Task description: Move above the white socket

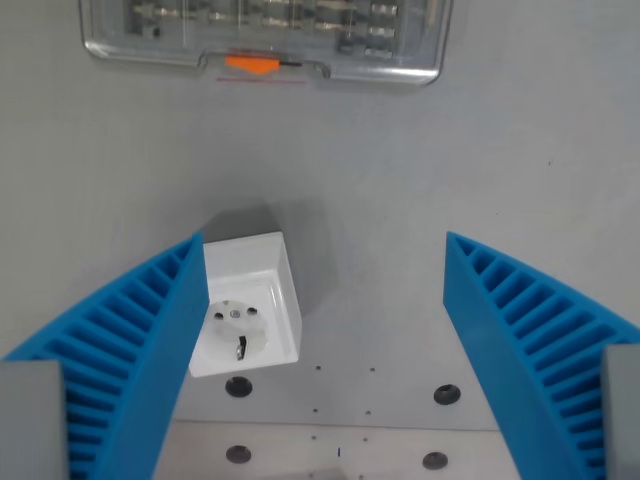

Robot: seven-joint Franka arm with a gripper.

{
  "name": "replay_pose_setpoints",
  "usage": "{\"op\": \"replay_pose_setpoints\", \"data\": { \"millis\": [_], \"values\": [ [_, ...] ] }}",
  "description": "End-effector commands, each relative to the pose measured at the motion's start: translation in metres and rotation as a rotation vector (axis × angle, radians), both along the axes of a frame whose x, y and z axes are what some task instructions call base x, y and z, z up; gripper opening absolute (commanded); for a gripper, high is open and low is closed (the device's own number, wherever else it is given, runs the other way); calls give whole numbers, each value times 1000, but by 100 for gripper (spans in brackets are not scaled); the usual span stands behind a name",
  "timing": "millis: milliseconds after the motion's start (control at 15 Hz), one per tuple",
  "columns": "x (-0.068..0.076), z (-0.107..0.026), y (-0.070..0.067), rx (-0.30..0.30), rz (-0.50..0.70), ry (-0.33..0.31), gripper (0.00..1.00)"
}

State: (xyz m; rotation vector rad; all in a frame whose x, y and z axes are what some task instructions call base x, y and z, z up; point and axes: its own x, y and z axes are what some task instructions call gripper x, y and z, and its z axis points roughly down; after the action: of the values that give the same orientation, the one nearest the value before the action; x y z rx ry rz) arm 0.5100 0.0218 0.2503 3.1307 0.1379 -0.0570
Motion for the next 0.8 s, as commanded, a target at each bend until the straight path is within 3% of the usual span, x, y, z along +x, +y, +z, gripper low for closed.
{"op": "replay_pose_setpoints", "data": {
  "millis": [67, 800],
  "values": [
    [-13, -8, 4, -1, 53, -95, 100],
    [-46, -33, 16, -8, 105, -144, 100]
  ]
}}
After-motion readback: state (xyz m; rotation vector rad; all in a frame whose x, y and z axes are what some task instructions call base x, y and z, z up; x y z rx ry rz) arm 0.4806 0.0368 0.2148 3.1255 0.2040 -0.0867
